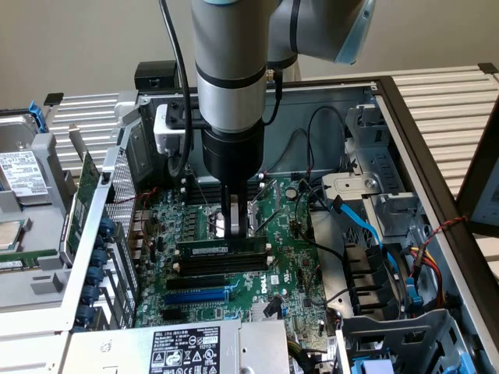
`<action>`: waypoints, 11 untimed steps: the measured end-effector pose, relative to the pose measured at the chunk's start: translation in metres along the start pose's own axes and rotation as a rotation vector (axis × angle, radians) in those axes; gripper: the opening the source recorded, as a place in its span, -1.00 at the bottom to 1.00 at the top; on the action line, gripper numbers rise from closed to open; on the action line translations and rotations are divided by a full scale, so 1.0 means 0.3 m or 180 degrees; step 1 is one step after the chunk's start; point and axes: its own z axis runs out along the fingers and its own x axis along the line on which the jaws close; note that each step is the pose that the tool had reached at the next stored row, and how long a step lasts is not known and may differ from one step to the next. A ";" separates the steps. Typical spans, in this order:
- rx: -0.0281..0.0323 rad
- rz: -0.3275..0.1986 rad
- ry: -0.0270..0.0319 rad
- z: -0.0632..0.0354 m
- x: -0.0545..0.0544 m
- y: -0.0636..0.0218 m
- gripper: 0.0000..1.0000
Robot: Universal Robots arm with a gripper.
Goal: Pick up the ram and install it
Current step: 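Insert the ram into the slot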
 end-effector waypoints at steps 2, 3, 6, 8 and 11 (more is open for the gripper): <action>-0.0005 0.0000 0.0006 0.002 -0.001 0.000 -0.76; -0.0007 0.0000 0.0009 0.003 -0.002 -0.001 -0.76; -0.0015 -0.0001 0.0012 0.006 -0.002 0.000 -0.76; -0.0017 -0.0006 0.0012 0.008 -0.002 0.000 -0.76; -0.0018 -0.0017 0.0013 0.012 -0.003 -0.001 -0.76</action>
